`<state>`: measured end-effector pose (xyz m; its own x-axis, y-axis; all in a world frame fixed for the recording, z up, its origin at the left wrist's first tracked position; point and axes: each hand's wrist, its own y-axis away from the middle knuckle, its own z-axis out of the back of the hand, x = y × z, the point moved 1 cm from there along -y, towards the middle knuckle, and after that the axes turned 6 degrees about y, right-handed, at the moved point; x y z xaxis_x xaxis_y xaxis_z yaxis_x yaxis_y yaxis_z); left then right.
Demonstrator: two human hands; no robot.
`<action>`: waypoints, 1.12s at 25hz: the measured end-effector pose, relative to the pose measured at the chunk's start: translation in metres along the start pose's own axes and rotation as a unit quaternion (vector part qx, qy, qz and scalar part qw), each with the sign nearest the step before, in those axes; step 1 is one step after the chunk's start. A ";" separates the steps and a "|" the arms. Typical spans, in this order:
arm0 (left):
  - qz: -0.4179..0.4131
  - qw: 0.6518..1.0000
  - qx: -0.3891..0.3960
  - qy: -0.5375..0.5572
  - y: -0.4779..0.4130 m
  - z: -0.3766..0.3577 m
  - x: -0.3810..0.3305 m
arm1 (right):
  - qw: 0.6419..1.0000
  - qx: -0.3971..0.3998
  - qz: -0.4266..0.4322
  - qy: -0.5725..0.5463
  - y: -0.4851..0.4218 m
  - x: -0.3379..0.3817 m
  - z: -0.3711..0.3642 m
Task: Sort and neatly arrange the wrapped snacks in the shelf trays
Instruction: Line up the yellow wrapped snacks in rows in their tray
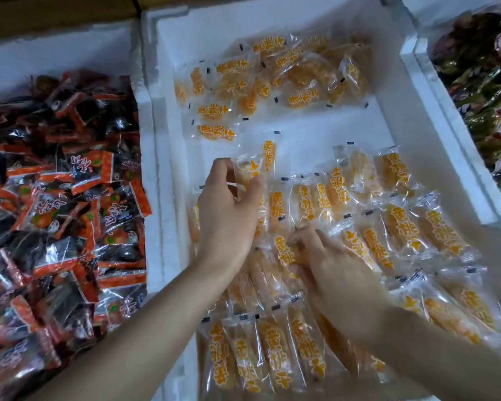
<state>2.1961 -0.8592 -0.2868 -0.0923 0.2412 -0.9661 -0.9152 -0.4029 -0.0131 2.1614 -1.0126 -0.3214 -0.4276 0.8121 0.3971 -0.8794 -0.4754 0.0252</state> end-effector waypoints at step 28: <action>-0.232 0.841 0.269 -0.407 0.045 -0.012 0.022 | 0.970 -0.046 -0.155 -0.182 -0.007 -0.028 0.039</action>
<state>2.1576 -0.8830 -0.3118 0.2862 0.8756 -0.3891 -0.9518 0.3066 -0.0102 2.1875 -1.0457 -0.2969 -0.0526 0.7296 0.6819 -0.9760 -0.1821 0.1196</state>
